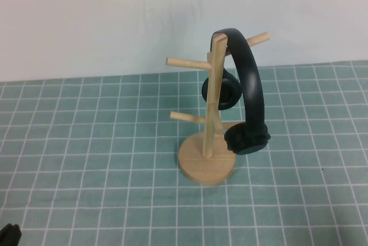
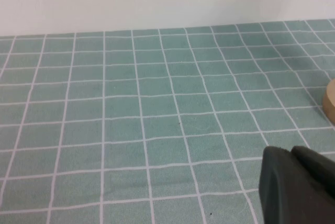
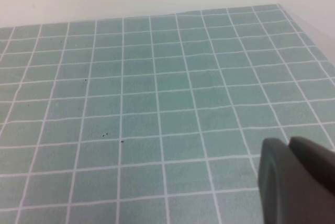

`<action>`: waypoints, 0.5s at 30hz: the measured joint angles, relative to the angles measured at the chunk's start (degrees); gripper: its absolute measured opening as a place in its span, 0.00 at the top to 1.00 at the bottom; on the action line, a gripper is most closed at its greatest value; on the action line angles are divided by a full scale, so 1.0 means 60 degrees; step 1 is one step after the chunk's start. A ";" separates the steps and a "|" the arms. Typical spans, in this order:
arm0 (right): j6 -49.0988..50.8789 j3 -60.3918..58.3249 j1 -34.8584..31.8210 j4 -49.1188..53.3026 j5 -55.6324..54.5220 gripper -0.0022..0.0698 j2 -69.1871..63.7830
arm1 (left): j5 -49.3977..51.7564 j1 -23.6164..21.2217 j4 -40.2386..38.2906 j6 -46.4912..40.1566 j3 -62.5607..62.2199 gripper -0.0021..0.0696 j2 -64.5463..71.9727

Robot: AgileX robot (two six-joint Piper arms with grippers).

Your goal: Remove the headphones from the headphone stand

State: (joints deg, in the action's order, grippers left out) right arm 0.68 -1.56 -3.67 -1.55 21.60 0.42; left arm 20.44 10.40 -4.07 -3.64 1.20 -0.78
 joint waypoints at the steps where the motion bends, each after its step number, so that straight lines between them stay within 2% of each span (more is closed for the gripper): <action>1: 0.0000 0.0000 0.0000 0.0000 0.0000 0.98 0.0000 | 0.0000 0.0000 0.0000 0.0000 0.0000 0.98 0.0000; 15: 0.0000 0.0000 0.0000 -0.0054 0.0000 0.98 0.0000 | 0.0000 0.0000 0.0000 0.0000 0.0000 0.98 0.0000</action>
State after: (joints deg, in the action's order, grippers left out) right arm 0.68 -1.56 -3.67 -1.87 21.60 0.42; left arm 20.44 10.40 -4.07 -3.64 1.20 -0.78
